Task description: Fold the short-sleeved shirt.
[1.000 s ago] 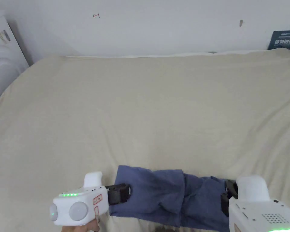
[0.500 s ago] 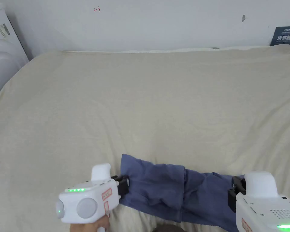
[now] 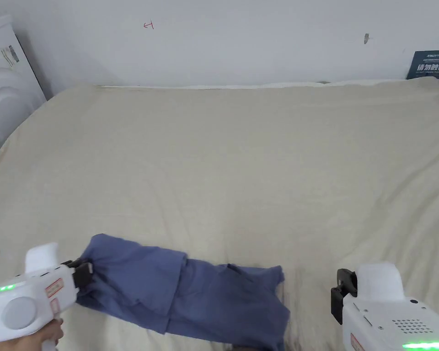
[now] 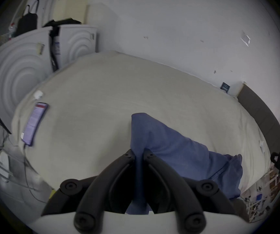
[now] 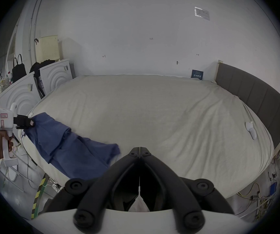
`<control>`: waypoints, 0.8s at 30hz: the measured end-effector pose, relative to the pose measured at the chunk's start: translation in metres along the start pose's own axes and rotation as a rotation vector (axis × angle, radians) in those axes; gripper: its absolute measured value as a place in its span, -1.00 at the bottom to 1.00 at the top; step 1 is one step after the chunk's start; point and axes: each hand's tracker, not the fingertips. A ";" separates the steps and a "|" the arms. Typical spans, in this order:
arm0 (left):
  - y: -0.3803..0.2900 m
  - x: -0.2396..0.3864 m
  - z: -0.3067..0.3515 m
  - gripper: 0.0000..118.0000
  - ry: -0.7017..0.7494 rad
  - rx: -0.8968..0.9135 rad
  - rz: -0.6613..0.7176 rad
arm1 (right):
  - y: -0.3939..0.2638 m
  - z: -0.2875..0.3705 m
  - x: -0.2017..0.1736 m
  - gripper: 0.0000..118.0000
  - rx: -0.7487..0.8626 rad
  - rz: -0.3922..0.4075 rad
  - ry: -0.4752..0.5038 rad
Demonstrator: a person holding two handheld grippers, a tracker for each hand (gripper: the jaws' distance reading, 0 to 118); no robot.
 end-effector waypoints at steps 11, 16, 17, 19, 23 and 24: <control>-0.014 0.143 0.062 -0.86 -0.209 0.142 -0.325 | -0.001 0.009 -0.003 -1.00 0.015 -0.005 0.014; -0.051 0.235 0.042 -0.86 -0.394 0.032 -0.486 | -0.007 0.018 0.010 -1.00 0.017 -0.018 -0.004; -0.060 0.249 0.034 -0.86 -0.398 0.007 -0.528 | -0.009 0.019 0.014 -1.00 0.016 -0.018 -0.008; -0.079 0.276 0.011 -0.86 -0.423 -0.082 -0.605 | -0.012 0.023 0.021 -1.00 0.007 -0.016 -0.029; -0.108 0.309 -0.021 -0.86 -0.415 -0.163 -0.654 | -0.019 0.026 0.036 -1.00 -0.005 -0.011 -0.052; -0.116 0.315 -0.028 -0.86 -0.396 -0.173 -0.699 | -0.020 0.026 0.039 -1.00 -0.009 -0.017 -0.055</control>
